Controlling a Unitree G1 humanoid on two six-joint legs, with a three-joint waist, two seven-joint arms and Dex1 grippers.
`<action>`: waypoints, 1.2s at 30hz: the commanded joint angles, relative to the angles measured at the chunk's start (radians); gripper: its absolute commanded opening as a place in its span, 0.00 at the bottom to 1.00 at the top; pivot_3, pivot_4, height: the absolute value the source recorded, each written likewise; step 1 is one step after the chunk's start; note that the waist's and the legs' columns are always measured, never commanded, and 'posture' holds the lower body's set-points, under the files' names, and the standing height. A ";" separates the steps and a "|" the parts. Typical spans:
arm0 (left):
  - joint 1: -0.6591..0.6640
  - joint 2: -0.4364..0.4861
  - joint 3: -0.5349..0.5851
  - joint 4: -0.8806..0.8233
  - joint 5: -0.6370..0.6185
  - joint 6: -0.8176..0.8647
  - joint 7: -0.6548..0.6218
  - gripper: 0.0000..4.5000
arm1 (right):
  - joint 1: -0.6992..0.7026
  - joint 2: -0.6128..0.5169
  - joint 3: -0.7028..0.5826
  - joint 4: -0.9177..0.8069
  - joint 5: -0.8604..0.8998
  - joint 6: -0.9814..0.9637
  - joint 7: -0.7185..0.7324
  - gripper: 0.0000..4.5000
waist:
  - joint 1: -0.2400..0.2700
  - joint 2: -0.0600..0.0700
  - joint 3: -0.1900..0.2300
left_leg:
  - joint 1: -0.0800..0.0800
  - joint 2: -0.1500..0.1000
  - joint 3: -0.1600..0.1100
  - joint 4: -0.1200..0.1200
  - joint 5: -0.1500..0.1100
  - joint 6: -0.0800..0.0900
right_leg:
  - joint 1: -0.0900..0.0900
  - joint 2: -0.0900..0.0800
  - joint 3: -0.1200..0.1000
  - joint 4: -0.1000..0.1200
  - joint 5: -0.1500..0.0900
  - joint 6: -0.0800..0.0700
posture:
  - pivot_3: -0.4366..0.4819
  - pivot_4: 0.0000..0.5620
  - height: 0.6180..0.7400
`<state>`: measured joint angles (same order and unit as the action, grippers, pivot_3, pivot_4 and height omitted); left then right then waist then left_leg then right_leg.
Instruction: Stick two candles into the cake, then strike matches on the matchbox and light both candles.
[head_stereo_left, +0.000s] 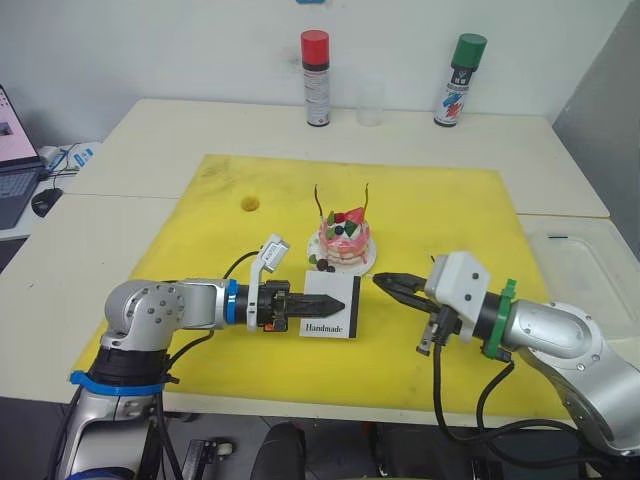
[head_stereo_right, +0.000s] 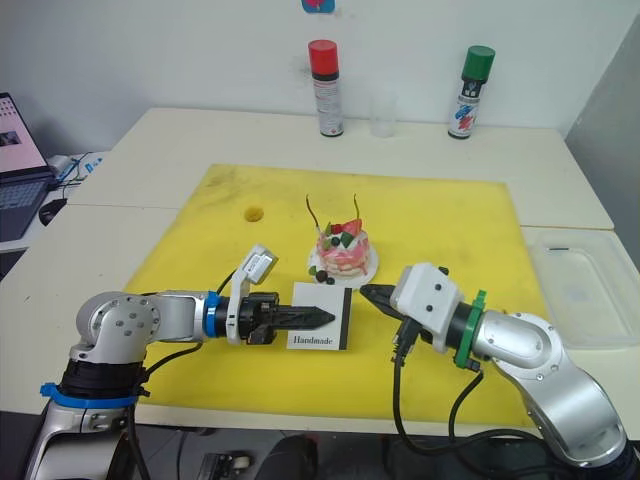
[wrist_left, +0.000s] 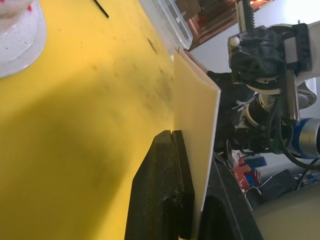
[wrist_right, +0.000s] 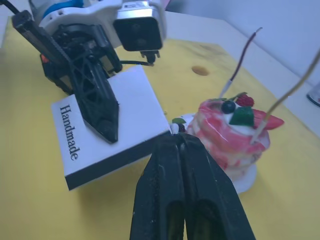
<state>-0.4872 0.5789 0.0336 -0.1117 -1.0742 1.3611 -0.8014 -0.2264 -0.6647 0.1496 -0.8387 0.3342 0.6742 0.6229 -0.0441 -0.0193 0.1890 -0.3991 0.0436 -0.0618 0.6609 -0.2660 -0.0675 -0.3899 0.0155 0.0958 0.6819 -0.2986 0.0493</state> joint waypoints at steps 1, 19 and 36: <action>-0.014 -0.002 0.001 -0.011 0.002 -0.020 -0.026 0.00 | -0.017 -0.021 0.014 -0.016 -0.001 0.023 0.009 0.00 | 0.003 0.000 0.000 | 0.000 0.000 0.000 0.000 0.000 0.000 | 0.000 0.000 0.000 0.000 0.000 0.000 | 0.48 0.27 0.87; -0.004 0.002 0.010 -0.061 0.008 -0.019 -0.020 0.00 | -0.032 -0.008 0.081 -0.009 -0.024 0.067 -0.016 0.00 | 0.006 0.000 0.000 | 0.000 0.000 0.000 0.000 0.000 0.000 | 0.000 0.000 0.000 0.000 0.000 0.000 | 0.48 0.27 0.87; 0.047 0.027 -0.014 -0.066 0.054 -0.080 -0.084 0.00 | -0.035 0.000 0.128 0.013 -0.045 0.063 -0.005 0.00 | 0.008 0.000 0.000 | 0.000 0.000 0.000 0.000 0.000 0.000 | 0.000 0.000 0.000 0.000 0.000 0.000 | 0.48 0.27 0.87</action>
<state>-0.4372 0.5958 0.0245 -0.1486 -1.0203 1.2996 -0.8654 -0.2507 -0.6678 0.2735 -0.8090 0.2947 0.7508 0.6109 -0.0357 -0.0192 0.1890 -0.3992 0.0436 -0.0619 0.6612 -0.2660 -0.0675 -0.3900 0.0153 0.0955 0.6820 -0.2989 0.0498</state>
